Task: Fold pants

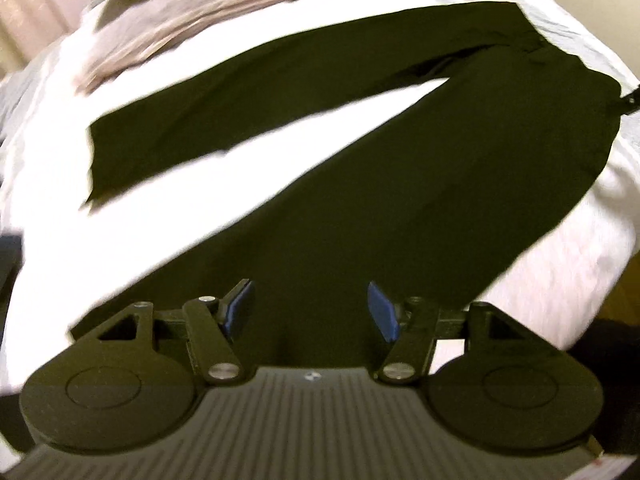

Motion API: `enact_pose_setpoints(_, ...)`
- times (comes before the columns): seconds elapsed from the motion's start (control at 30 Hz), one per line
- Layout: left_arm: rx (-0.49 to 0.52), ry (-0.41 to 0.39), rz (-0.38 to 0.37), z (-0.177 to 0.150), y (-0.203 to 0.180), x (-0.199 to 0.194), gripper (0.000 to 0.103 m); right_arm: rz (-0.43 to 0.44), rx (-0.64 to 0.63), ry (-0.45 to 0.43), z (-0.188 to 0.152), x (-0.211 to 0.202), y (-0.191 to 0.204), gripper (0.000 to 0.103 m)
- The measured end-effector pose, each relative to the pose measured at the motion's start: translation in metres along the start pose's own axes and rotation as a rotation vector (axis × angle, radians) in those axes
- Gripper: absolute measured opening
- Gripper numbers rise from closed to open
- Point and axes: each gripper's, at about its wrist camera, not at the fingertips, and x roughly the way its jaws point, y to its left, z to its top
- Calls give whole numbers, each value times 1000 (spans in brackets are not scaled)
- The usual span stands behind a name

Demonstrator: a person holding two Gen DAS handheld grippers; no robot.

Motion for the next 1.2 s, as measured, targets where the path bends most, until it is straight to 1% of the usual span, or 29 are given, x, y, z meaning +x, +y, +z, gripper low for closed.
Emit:
enact_pose_setpoints(0.1, -59, 22, 30, -31, 19, -20, 62, 18, -38, 17, -10, -9, 22, 67)
enact_pose_setpoints(0.2, -139, 47, 75, -56, 29, -36, 64, 27, -88, 31, -12, -12, 39, 70)
enact_pose_setpoints(0.33, -237, 74, 149, -85, 45, -59, 67, 56, -139, 36, -7, -13, 47, 71)
enact_pose_setpoints(0.37, -265, 76, 170, -89, 47, -66, 70, 63, -149, 34, -6, -13, 48, 71)
enact_pose_setpoints(0.43, -314, 74, 204, -97, 50, -79, 72, 71, -169, 30, -1, -15, 45, 71)
enact_pose_setpoints(0.5, -354, 67, 232, -98, 49, -90, 75, 71, -181, 31, 3, -16, 42, 71)
enact_pose_setpoints(0.57, -383, 54, 249, -93, 47, -103, 77, 66, -190, 30, 5, -22, 34, 72)
enact_pose_setpoints(0.67, -424, 28, 247, -82, 41, -119, 87, 49, -187, 15, 7, -38, 19, 72)
enact_pose_setpoints(0.77, -421, 14, 221, -60, 35, -115, 91, 4, -154, -4, 5, -58, 5, 73)
enact_pose_setpoints(0.87, -392, 7, 173, -41, 28, -112, 95, -21, -112, -14, 1, -78, -7, 75)
enact_pose_setpoints(0.93, -369, -2, 147, -30, 21, -109, 98, -58, -86, -17, -4, -88, -13, 79)
enact_pose_setpoints(1.07, -307, -5, 103, -9, 12, -106, 102, -86, -46, 1, -11, -101, -21, 80)
enact_pose_setpoints(1.2, -256, 8, 76, 4, 2, -103, 102, -111, -6, 0, -17, -111, -22, 80)
